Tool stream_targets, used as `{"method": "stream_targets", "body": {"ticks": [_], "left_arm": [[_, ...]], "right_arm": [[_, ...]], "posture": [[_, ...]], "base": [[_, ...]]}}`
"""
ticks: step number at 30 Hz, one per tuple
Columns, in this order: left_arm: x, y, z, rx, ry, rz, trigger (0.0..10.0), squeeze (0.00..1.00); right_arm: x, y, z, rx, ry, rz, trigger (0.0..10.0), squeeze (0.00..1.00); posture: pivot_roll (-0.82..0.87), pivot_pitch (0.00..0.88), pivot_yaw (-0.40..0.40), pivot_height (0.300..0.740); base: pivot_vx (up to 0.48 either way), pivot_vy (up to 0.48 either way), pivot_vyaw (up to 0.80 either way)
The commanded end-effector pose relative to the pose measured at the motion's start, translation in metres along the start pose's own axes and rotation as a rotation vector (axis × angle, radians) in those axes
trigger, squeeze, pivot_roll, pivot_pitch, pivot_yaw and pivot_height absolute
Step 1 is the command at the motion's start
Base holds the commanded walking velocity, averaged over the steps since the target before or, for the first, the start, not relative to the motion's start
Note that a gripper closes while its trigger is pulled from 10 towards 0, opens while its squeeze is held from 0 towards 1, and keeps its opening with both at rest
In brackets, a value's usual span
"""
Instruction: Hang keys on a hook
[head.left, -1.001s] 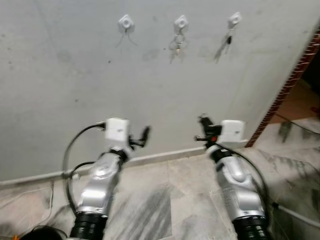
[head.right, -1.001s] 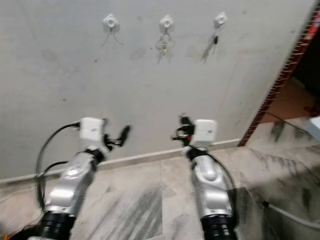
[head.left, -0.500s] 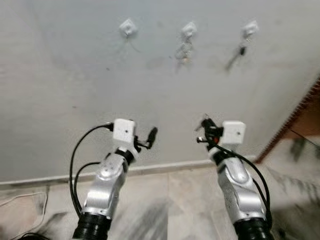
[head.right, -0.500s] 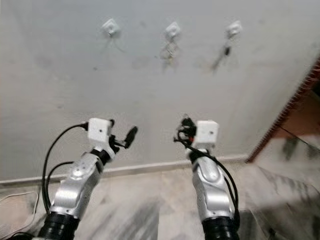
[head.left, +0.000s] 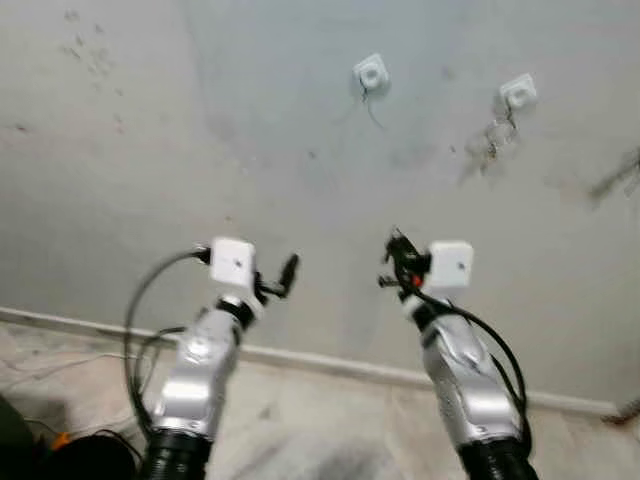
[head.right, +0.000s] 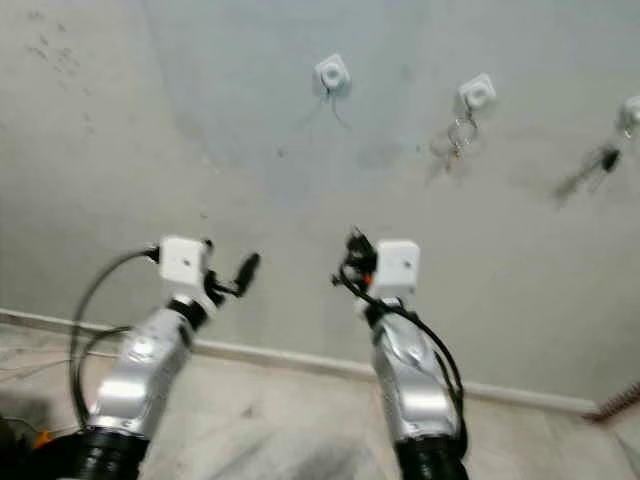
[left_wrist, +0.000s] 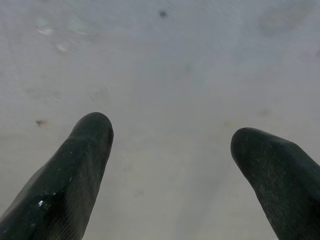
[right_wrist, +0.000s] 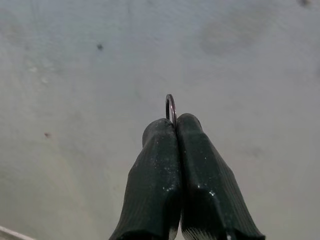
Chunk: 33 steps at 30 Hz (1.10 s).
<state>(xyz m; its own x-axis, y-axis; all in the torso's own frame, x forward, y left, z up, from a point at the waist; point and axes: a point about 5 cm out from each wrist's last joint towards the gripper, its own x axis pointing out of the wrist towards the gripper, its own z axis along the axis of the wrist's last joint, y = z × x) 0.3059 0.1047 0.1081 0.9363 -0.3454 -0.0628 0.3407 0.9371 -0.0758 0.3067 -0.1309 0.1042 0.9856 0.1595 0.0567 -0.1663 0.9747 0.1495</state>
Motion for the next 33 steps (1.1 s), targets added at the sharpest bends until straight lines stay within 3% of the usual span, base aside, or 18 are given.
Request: {"method": "stream_targets", "body": {"ticks": [1,10,29,33], "left_arm": [[-0.002,0.008,0.003,0.012,-0.007,0.017,10.0,0.00],[-0.004,0.001,0.004,-0.018,-0.007,-0.044,10.0,0.00],[-0.004,-0.001,0.002,-0.030,0.007,-0.058,10.0,0.00],[-0.007,-0.002,0.000,-0.032,0.011,-0.064,10.0,0.00]], "right_arm": [[0.003,0.008,0.006,0.004,-0.026,0.017,10.0,0.00],[-0.001,0.007,0.007,0.013,-0.033,-0.017,10.0,0.00],[-0.006,0.006,0.007,0.000,-0.031,-0.028,10.0,0.00],[-0.006,0.008,0.007,0.003,-0.030,-0.022,10.0,0.00]], "posture": [[0.20,0.000,-0.043,0.740],[0.20,0.000,-0.044,0.740],[0.18,0.000,-0.039,0.740],[0.19,0.000,-0.043,0.740]], "base": [[0.000,0.000,0.41],[0.000,0.000,0.00],[0.000,0.000,-0.80],[0.000,0.000,-0.15]]}}
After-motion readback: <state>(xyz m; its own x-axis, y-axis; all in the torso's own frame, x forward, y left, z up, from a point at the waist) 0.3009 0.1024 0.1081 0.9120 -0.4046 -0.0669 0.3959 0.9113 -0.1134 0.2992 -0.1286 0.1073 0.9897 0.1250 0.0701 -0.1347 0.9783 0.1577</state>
